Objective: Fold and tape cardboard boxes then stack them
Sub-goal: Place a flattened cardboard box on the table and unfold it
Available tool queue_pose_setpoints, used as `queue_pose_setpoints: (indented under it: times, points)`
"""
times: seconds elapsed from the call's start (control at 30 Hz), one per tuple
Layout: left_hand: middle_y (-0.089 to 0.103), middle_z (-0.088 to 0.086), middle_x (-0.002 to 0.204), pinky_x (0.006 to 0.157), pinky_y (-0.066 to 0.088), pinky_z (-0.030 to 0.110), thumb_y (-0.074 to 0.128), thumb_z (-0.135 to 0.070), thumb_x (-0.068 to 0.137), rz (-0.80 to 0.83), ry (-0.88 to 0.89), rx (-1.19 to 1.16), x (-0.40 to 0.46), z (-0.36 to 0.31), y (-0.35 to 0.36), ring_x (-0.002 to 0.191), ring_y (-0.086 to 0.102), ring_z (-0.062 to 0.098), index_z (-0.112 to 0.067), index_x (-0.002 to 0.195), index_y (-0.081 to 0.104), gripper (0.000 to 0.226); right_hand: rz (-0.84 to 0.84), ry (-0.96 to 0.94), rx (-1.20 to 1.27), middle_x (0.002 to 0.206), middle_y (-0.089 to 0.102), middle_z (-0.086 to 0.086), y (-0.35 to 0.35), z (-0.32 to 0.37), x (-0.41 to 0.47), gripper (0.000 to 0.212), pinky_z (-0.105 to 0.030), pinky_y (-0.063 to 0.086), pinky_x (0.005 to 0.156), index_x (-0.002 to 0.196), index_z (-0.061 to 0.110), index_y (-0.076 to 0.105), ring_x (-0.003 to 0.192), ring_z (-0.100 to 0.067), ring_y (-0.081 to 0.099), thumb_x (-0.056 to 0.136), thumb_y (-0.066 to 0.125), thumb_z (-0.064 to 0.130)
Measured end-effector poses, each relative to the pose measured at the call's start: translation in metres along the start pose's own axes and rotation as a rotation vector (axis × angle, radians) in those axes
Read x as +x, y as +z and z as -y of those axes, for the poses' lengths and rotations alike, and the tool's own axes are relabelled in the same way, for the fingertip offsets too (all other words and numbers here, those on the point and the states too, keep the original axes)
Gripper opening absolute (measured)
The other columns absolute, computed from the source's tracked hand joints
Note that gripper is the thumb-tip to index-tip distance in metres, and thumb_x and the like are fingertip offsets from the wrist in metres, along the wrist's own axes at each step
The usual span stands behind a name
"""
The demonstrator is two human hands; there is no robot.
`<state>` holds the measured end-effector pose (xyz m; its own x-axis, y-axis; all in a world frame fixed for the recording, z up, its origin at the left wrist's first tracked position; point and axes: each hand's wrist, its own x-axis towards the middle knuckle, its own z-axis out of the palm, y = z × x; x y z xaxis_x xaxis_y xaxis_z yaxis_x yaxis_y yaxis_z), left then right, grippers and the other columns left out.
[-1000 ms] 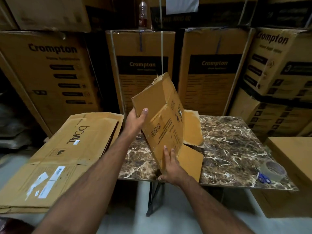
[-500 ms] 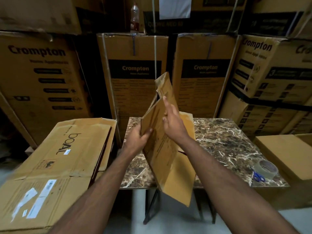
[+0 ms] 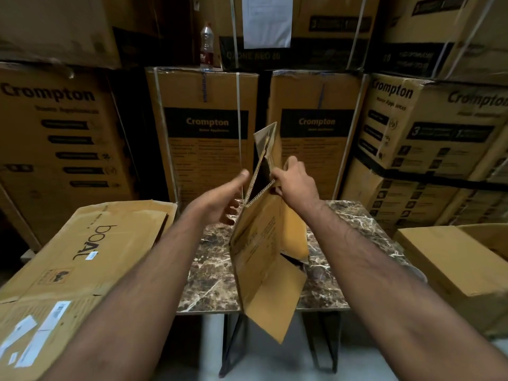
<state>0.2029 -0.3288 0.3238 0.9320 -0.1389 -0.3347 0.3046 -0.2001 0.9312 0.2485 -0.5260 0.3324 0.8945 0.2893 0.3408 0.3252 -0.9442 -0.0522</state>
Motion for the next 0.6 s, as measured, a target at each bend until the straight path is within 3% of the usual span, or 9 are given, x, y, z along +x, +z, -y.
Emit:
queue_pose_setpoints:
  times: [0.07, 0.17, 0.23, 0.3, 0.43, 0.53, 0.6]
  points:
    - [0.063, 0.017, 0.116, 0.091, 0.054, 0.048, 0.062, -0.061, 0.088, -0.044, -0.098, 0.098, 0.01, -0.016, 0.015, 0.102, 0.063, 0.034, -0.01, 0.115, 0.062, 0.057, 0.0, -0.081, -0.08, 0.148, 0.034, -0.01, -0.006, -0.004, -0.001, 0.032, -0.05, 0.045, 0.105, 0.12, 0.027, 0.063, 0.136, -0.029, 0.034, 0.089, 0.072, 0.035]
    - [0.065, 0.016, 0.099, 0.088, 0.056, 0.046, 0.055, -0.027, 0.094, -0.095, -0.172, 0.172, 0.022, -0.023, 0.038, 0.089, 0.064, 0.031, -0.006, 0.097, 0.061, 0.022, 0.108, -0.282, -0.146, 0.157, 0.037, -0.003, -0.001, -0.013, -0.002, 0.035, -0.052, 0.02, 0.122, 0.121, 0.029, 0.064, 0.15, -0.026, 0.022, 0.087, 0.073, 0.034]
    - [0.066, 0.016, 0.101, 0.086, 0.058, 0.045, 0.055, -0.023, 0.097, -0.18, -0.165, 0.218, 0.026, -0.019, 0.054, 0.091, 0.066, 0.032, -0.003, 0.099, 0.06, 0.021, 0.228, -0.325, -0.083, 0.151, 0.047, -0.001, 0.007, -0.017, -0.004, 0.037, -0.052, 0.016, 0.124, 0.12, 0.029, 0.059, 0.15, -0.024, 0.024, 0.087, 0.074, 0.035]
    - [0.065, 0.016, 0.096, 0.073, 0.058, 0.04, 0.056, -0.019, 0.099, -0.304, -0.115, 0.336, 0.026, -0.008, 0.063, 0.086, 0.066, 0.031, 0.0, 0.1, 0.061, 0.02, 0.286, -0.359, -0.081, 0.14, 0.054, -0.001, 0.009, -0.018, -0.008, 0.034, -0.052, 0.023, 0.12, 0.116, 0.031, 0.056, 0.143, -0.024, 0.034, 0.087, 0.073, 0.037]
    - [0.062, 0.011, 0.092, 0.059, 0.054, 0.029, 0.057, -0.011, 0.099, -0.538, -0.082, 0.314, 0.03, 0.007, 0.044, 0.075, 0.062, 0.021, 0.002, 0.112, 0.062, 0.019, 0.208, -0.371, -0.148, 0.135, 0.054, 0.003, -0.008, -0.034, -0.011, 0.029, -0.05, 0.034, 0.11, 0.119, 0.033, 0.057, 0.133, -0.021, 0.039, 0.093, 0.066, 0.039]
    - [0.067, 0.016, 0.109, 0.08, 0.057, 0.032, 0.058, -0.016, 0.099, -0.587, -0.034, 0.239, 0.033, -0.007, 0.026, 0.098, 0.067, 0.028, 0.005, 0.121, 0.061, 0.03, 0.168, -0.357, -0.238, 0.135, 0.054, 0.003, -0.029, -0.047, -0.004, 0.03, -0.048, 0.031, 0.107, 0.12, 0.034, 0.058, 0.132, -0.023, 0.039, 0.095, 0.058, 0.051]
    - [0.067, 0.016, 0.11, 0.084, 0.056, 0.035, 0.059, -0.018, 0.099, -0.632, 0.024, 0.232, 0.032, -0.026, 0.018, 0.1, 0.066, 0.03, 0.003, 0.118, 0.062, 0.029, 0.143, -0.332, -0.275, 0.13, 0.058, 0.002, -0.044, -0.05, 0.003, 0.033, -0.048, 0.03, 0.106, 0.114, 0.033, 0.058, 0.128, -0.024, 0.041, 0.094, 0.054, 0.059]
